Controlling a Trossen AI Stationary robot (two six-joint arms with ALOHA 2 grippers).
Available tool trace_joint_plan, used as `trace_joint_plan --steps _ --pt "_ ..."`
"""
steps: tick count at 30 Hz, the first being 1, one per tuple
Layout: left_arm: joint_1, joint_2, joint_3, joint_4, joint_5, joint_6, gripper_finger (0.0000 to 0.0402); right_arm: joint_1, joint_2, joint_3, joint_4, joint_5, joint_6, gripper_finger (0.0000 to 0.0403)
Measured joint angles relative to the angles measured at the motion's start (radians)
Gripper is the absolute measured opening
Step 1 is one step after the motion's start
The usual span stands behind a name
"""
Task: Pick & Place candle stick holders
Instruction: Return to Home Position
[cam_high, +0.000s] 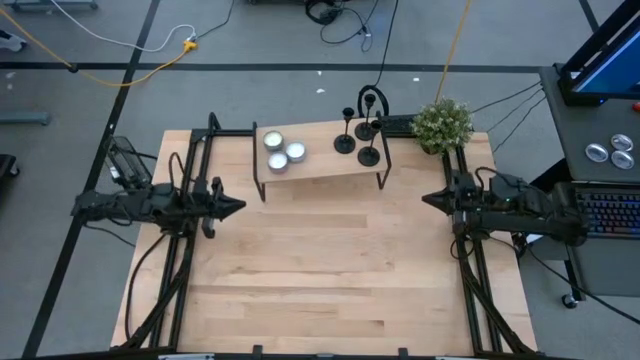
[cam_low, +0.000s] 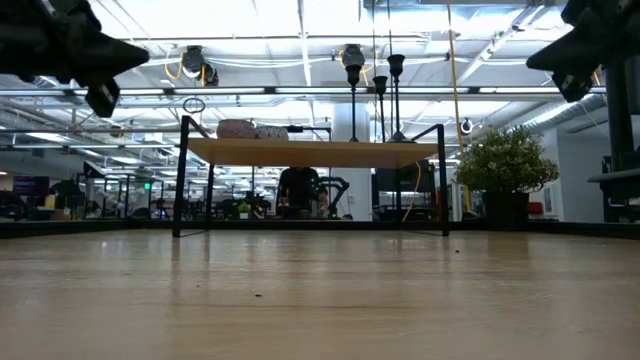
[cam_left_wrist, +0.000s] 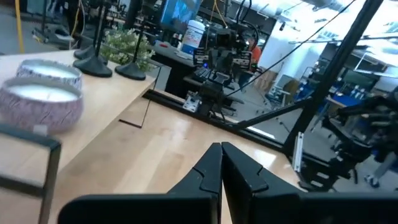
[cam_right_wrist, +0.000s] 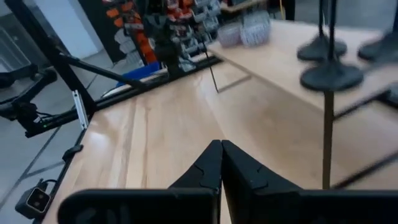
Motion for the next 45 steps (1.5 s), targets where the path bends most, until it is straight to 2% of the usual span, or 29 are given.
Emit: trace_joint_plan --steps 3,6,14,18,24,29,33,38,45 --pt "0.018 -0.097 0.0 -0.105 0.009 -0.026 0.0004 0.0 -0.024 -0.022 -0.014 0.0 0.029 0.0" --pt "0.017 -0.094 -0.002 -0.153 -0.027 -0.056 0.0007 0.0 -0.036 -0.059 0.068 0.001 0.029 0.0" --pt "0.004 -0.076 -0.075 -0.057 -0.087 -0.047 0.0012 0.0 -0.033 -0.236 0.313 -0.003 0.025 0.0" --pt "0.004 -0.076 -0.105 -0.036 -0.115 -0.005 0.0004 0.0 -0.033 -0.317 0.388 -0.002 0.02 0.0" --pt "0.004 -0.075 -0.11 -0.028 -0.123 0.077 0.0019 0.0 -0.034 -0.391 0.456 0.0 -0.02 0.0" --pt "0.004 -0.074 -0.11 -0.03 -0.112 0.075 0.0004 0.0 -0.033 -0.422 0.452 0.0 -0.163 0.0" --pt "0.004 -0.074 -0.11 -0.031 -0.113 0.076 0.0016 0.0 -0.033 -0.43 0.448 0.0 -0.278 0.0" --pt "0.004 -0.074 -0.11 -0.032 -0.115 0.1 0.0034 0.0 -0.033 -0.432 0.448 0.0 -0.283 0.0" --pt "0.004 -0.074 -0.111 -0.027 -0.116 0.092 0.0037 0.0 -0.033 -0.433 0.46 -0.004 -0.283 0.0"
